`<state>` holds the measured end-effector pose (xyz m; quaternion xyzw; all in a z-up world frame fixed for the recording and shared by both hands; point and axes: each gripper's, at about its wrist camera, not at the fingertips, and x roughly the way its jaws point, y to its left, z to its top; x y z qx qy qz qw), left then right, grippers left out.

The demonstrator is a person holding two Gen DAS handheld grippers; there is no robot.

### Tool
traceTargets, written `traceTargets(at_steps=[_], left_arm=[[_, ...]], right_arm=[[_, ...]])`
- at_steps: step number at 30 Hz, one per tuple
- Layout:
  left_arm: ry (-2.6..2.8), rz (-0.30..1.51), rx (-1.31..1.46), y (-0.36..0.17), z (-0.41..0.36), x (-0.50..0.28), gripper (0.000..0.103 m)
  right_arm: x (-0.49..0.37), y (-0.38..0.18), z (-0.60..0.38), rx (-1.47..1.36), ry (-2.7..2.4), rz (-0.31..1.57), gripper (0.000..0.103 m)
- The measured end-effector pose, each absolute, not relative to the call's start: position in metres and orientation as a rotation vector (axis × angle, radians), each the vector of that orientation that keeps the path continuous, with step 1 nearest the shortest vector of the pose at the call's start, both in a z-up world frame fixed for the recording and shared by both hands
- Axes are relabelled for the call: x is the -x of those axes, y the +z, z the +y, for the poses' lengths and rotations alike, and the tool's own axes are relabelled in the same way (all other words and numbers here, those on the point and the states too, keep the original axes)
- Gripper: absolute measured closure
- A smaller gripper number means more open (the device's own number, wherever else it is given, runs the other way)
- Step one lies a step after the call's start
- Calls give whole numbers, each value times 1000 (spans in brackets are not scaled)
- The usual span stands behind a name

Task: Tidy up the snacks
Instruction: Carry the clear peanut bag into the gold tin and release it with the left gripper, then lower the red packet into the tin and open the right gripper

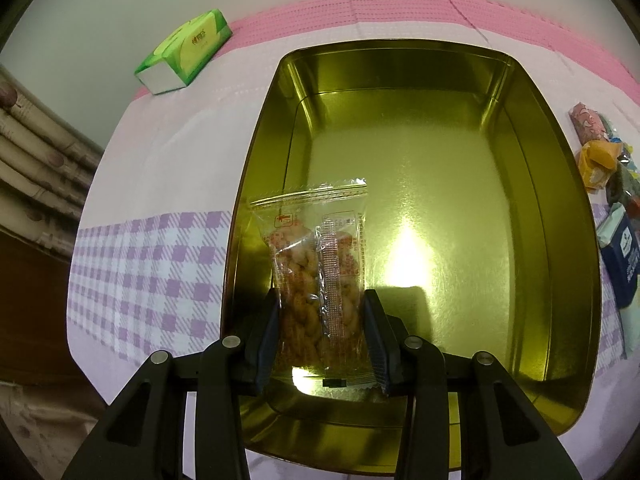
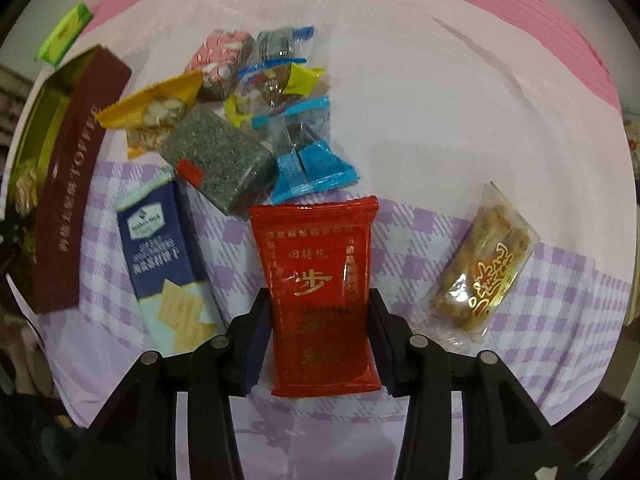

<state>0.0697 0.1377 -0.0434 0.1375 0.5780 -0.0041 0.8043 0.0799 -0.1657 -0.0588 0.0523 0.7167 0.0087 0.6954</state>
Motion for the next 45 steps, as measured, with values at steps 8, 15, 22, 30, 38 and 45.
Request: traceTargets(at_steps=[8,15,22,30,38,45], left_arm=[[-31,1243,-248,-42,141,-69,60],[-110,1152,-160,-16,143,-61,50],[-41,1022,-30,21,172,-55,45],[168,1016,38,22,228,-49,44],[232,1063,136,8,259,-45,45],[205,1088,120,3,250,-46,45]], right_arm=[[-75,-24,-166,-227,-15,1496,61],[-75,11,-163,-301,14,1427,61],[-87,42,-100,-382,169,1336,61],[-107,49,-11,-431,340,1302,61],[-119,17,41,-443,324,1347,61],[-116,-1,53,-368,264,1364,61]])
